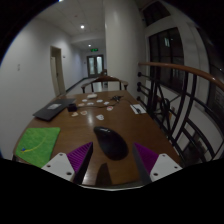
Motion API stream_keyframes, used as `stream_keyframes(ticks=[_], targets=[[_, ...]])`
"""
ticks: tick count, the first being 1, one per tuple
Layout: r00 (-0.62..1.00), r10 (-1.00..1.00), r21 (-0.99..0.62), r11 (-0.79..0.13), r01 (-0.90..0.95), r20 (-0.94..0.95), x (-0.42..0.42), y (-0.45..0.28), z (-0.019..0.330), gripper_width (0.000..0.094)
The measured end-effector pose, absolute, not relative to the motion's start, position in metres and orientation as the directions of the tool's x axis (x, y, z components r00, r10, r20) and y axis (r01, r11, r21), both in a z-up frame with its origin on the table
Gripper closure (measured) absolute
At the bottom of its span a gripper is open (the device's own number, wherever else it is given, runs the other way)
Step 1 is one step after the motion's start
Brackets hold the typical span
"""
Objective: Arrange mouse
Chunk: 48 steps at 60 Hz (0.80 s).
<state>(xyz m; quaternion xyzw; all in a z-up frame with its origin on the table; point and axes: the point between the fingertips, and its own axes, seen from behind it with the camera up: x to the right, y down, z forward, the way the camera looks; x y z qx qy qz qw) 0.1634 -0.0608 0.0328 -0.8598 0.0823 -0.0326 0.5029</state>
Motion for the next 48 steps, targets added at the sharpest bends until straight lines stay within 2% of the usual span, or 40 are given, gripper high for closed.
stream_keyframes(ticks=[6,16,18,23,33,40,48], targets=[[0.988,-0.145,-0.867,-0.486,-0.11,-0.045,0.178,-0.021,0.017,0.0132],[0.989,-0.145,-0.868,-0.485,-0.106,-0.04,0.185,0.005,0.017,0.0143],[0.99,-0.141,-0.873,-0.479,-0.09,-0.025,0.188,0.013,0.017,0.0168],[0.991,-0.13,-0.867,-0.487,-0.102,-0.043,0.188,0.029,0.01,0.0511],[0.992,-0.13,-0.891,-0.45,-0.06,-0.001,0.191,0.034,0.018,0.0677],[0.991,-0.131,-0.904,-0.426,-0.037,0.021,0.19,0.033,0.024,0.0724],[0.986,-0.16,-0.944,-0.329,-0.017,0.038,0.164,0.017,0.089,0.0726]])
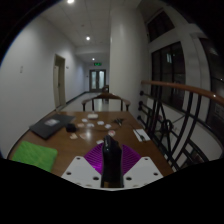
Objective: Arrange mouse
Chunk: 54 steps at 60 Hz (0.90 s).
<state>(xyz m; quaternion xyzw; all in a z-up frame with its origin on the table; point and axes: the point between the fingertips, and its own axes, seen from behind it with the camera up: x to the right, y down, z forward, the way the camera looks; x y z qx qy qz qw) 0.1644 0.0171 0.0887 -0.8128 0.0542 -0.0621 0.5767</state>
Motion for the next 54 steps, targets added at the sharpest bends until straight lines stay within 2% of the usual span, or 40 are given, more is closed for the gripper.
stream_keyframes(ticks=[11,17,22,27,36,37,40,44,50,54], targets=[[0.999,-0.048,-0.98,-0.201,-0.003,0.006,0.032,0.001,0.182,0.0697],[0.995,0.057,-0.981,-0.182,-0.066,-0.077,-0.062,0.001,0.194,0.0685],[0.988,0.115,-0.97,-0.234,-0.072,-0.101,-0.128,0.009,0.165,0.068],[0.989,0.131,-0.941,-0.338,-0.019,-0.067,-0.168,0.012,0.108,0.068],[0.992,0.119,-0.88,-0.475,0.028,-0.033,-0.188,0.016,0.025,0.068],[0.992,0.124,-0.871,-0.489,0.038,-0.027,-0.188,0.014,0.02,0.0677],[0.991,0.132,-0.892,-0.445,0.08,0.023,-0.185,0.02,0.022,0.0681],[0.991,0.128,-0.885,-0.458,0.083,0.027,-0.181,0.017,0.024,0.0681],[0.984,0.168,-0.859,-0.496,0.128,0.049,-0.182,0.015,0.016,0.0561],[0.976,0.209,-0.835,-0.525,0.164,0.06,-0.182,0.006,0.012,0.0336]])
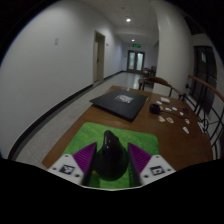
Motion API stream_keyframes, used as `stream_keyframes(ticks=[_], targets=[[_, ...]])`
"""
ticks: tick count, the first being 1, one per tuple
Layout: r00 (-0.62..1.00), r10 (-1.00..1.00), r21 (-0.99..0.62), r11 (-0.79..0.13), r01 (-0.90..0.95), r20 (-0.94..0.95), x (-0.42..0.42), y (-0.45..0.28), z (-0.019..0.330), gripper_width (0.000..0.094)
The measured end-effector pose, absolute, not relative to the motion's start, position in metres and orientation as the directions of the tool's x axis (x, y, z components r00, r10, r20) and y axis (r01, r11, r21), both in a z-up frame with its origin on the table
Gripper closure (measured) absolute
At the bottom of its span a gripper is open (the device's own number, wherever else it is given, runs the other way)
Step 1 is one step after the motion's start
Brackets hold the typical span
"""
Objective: Arrange mouse
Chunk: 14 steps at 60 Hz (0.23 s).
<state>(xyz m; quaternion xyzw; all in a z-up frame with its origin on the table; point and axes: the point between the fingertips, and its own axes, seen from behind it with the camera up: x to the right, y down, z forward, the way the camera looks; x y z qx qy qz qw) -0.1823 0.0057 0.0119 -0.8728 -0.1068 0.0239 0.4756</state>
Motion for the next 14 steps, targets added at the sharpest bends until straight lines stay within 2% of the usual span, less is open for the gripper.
stream_keyframes(ticks=[5,7,14], targets=[[0.963,0.266,-0.832,-0.525,0.178,0.038,-0.184,-0.012,0.018,0.0062],[0.959,0.281,-0.832,-0.524,0.181,0.032,-0.182,-0.021,0.021,0.0096],[0.943,0.33,-0.833,-0.511,0.211,0.037,-0.164,-0.057,0.032,0.0085]])
